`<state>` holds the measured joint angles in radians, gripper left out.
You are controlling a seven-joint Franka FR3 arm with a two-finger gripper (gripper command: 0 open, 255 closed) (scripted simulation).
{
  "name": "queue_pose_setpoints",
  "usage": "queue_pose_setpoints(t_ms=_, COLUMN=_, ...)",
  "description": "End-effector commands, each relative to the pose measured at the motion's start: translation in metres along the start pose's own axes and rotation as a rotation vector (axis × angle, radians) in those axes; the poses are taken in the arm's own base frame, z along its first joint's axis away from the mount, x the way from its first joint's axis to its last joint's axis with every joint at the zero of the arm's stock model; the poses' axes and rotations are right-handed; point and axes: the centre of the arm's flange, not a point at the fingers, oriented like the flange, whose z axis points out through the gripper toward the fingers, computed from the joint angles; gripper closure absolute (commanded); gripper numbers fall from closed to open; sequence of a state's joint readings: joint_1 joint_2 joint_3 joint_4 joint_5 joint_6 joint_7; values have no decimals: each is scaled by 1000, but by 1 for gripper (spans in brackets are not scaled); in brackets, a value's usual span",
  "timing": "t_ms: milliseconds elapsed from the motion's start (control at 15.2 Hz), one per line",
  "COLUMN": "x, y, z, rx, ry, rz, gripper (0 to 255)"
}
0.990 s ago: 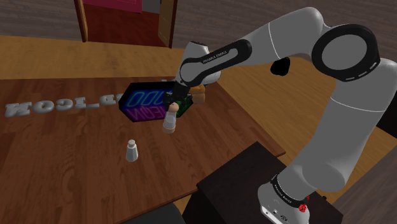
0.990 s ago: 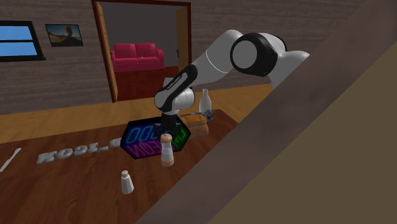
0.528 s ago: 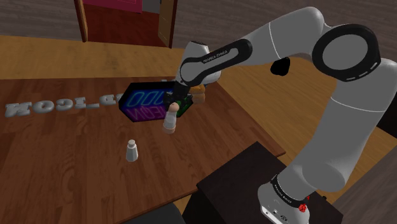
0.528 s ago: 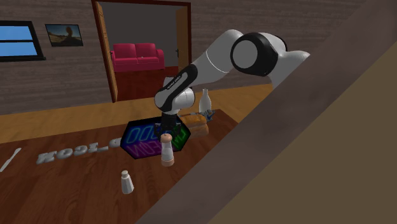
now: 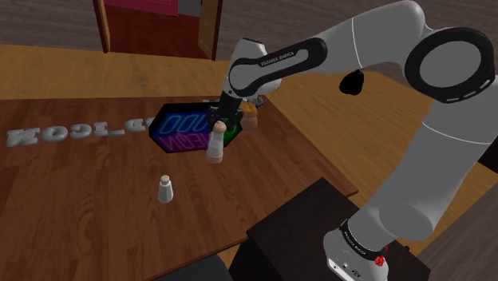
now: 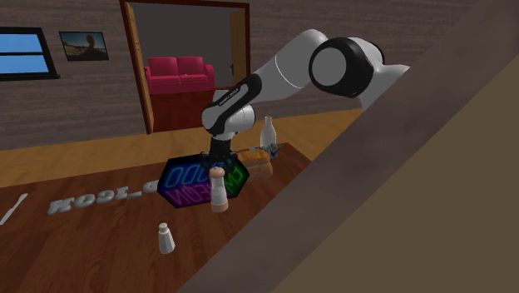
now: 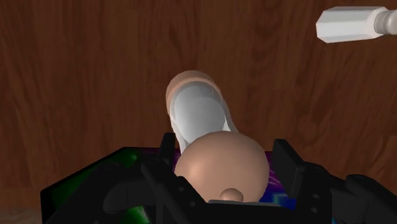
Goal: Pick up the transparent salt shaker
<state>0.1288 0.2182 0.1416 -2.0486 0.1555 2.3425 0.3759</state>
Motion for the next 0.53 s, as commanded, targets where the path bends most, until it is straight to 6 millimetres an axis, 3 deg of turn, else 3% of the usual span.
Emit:
queue_pose_setpoints(t_ms=0, x=1, y=-2, z=-11, rx=0, ry=0, rz=0, gripper=255)
queue_pose_setpoints(t_ms=330, x=1, y=-6, z=-37, rx=0, ry=0, rz=0, gripper=255)
queue_pose_setpoints(t_ms=462, x=1, y=-6, z=-37, rx=0, ry=0, rz=0, gripper=255)
